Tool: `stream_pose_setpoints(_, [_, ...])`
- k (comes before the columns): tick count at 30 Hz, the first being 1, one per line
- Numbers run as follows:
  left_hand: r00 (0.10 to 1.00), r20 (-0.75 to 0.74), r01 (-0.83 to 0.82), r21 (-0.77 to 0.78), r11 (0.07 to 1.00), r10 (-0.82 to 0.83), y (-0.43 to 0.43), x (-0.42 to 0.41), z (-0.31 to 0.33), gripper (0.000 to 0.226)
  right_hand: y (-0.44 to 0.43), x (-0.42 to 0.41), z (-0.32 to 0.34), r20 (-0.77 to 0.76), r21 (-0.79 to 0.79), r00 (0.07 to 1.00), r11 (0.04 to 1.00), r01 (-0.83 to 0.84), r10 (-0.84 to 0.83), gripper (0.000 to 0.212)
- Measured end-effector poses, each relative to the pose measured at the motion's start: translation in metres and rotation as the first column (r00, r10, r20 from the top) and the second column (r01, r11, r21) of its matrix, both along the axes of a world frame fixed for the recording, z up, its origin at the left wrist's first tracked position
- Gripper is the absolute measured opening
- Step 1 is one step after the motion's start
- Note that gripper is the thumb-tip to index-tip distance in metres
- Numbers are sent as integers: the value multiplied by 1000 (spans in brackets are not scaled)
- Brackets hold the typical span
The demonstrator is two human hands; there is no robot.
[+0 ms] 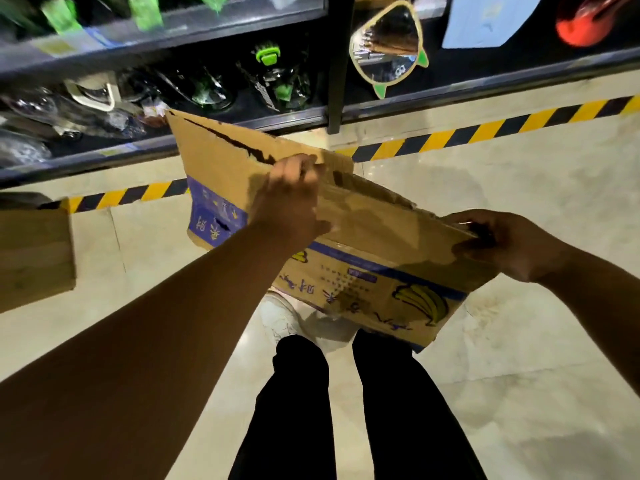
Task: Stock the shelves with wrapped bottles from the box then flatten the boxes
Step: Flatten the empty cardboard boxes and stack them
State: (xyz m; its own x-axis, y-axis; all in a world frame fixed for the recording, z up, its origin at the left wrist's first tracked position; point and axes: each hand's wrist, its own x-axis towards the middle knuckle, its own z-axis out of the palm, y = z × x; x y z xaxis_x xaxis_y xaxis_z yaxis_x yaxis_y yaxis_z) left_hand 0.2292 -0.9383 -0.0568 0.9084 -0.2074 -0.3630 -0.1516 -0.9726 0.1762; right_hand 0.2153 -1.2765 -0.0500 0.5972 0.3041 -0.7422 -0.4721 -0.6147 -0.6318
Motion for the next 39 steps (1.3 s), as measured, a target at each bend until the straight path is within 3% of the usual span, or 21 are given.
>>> stream_pose_setpoints(3, [998,31,55,33,998,-56,12,2,-9,112,-14,-6,2,73,-11,996,999,51,-51,63])
stream_pose_setpoints(10, [978,-146,173,178,969,-148,18,31,-13,113,-31,-12,9,229,-165,973,986,1,38,66])
stream_pose_setpoints(12, [942,-288,234,195,953,-172,14,35,-15,91,-27,-6,15,263,-204,963,979,-4,59,71])
stream_pose_setpoints(15, [919,-367,225,183,957,-146,13,34,-16,33,-25,3,16,302,-238,950,971,-4,78,66])
stream_pose_setpoints(19, [955,-287,132,183,974,-75,27,17,-14,21,-8,11,15,374,-413,880,902,-124,292,33])
stream_pose_setpoints(22, [968,-248,11,168,986,32,49,4,-6,16,21,24,19,418,-580,740,782,-229,526,25])
stream_pose_setpoints(27, [979,-133,-135,147,980,154,102,-19,21,14,116,46,39,271,-707,596,577,-410,756,35])
stream_pose_setpoints(29, [984,-79,-149,129,980,160,126,-30,27,18,165,44,43,271,-696,549,555,-455,790,42])
stream_pose_setpoints(32, [988,45,-152,64,986,149,169,-45,35,21,246,34,56,310,-638,576,615,-464,756,50])
stream_pose_setpoints(34, [982,-30,-183,58,981,185,201,-52,43,20,299,30,66,331,-623,576,631,-462,748,49])
stream_pose_setpoints(39, [954,-61,-295,-11,955,294,292,-87,55,20,421,10,86,300,-759,440,491,-427,846,34])
